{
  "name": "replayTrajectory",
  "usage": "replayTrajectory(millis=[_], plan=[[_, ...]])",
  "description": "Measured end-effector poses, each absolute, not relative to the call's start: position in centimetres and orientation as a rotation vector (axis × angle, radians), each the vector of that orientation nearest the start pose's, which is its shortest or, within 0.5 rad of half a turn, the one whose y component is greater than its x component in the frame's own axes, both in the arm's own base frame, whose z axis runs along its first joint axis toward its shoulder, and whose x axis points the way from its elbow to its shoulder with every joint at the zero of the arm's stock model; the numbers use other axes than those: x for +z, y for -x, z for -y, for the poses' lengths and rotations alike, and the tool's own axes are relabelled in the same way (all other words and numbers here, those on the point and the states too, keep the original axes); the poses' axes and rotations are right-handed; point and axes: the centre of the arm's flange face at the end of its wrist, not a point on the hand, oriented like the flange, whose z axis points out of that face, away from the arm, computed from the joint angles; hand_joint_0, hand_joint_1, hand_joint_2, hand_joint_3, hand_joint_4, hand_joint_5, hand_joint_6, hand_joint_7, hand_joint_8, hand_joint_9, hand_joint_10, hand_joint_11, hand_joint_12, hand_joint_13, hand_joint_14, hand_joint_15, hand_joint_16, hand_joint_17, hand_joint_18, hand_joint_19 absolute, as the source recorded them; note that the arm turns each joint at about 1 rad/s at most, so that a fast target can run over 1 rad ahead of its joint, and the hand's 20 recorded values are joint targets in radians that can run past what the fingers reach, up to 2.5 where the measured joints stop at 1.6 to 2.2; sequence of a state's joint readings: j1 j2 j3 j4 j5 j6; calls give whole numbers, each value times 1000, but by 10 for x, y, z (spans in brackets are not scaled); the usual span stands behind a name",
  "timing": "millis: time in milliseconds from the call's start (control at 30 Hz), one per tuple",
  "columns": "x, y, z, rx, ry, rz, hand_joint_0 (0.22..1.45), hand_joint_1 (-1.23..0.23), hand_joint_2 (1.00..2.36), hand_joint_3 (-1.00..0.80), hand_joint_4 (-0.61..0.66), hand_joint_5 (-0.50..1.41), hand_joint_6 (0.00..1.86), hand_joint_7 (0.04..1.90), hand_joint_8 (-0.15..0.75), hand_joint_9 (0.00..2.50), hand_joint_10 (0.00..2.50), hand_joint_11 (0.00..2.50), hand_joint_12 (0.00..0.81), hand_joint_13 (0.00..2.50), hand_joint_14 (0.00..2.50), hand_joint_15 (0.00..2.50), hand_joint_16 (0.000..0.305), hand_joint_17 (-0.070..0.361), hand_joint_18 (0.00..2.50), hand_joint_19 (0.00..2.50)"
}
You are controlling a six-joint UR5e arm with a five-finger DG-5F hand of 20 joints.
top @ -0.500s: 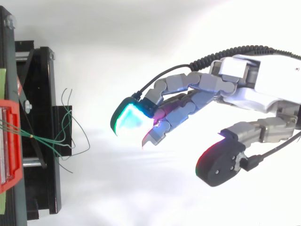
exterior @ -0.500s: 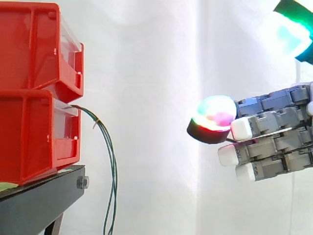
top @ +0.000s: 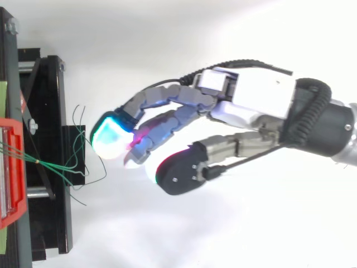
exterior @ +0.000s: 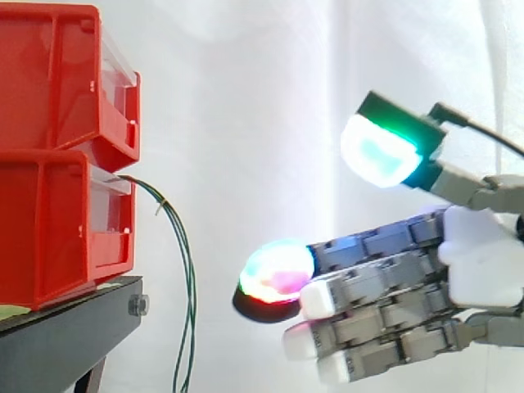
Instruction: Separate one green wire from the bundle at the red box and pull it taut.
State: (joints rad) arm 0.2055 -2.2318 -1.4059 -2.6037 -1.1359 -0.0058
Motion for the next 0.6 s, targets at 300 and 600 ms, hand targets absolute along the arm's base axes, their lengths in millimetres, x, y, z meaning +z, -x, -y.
replayTrajectory(millis=[300,600], plan=[[212,-737,34,1035,-1296,-989,529,-556,1000,-500,279,-157,502,762,256,901,7,251,353,663,8,205,46,103,557,286],[195,-754,35,1028,-1285,-964,526,-562,1000,-500,270,-152,502,764,253,906,8,257,354,662,7,204,47,106,565,297]])
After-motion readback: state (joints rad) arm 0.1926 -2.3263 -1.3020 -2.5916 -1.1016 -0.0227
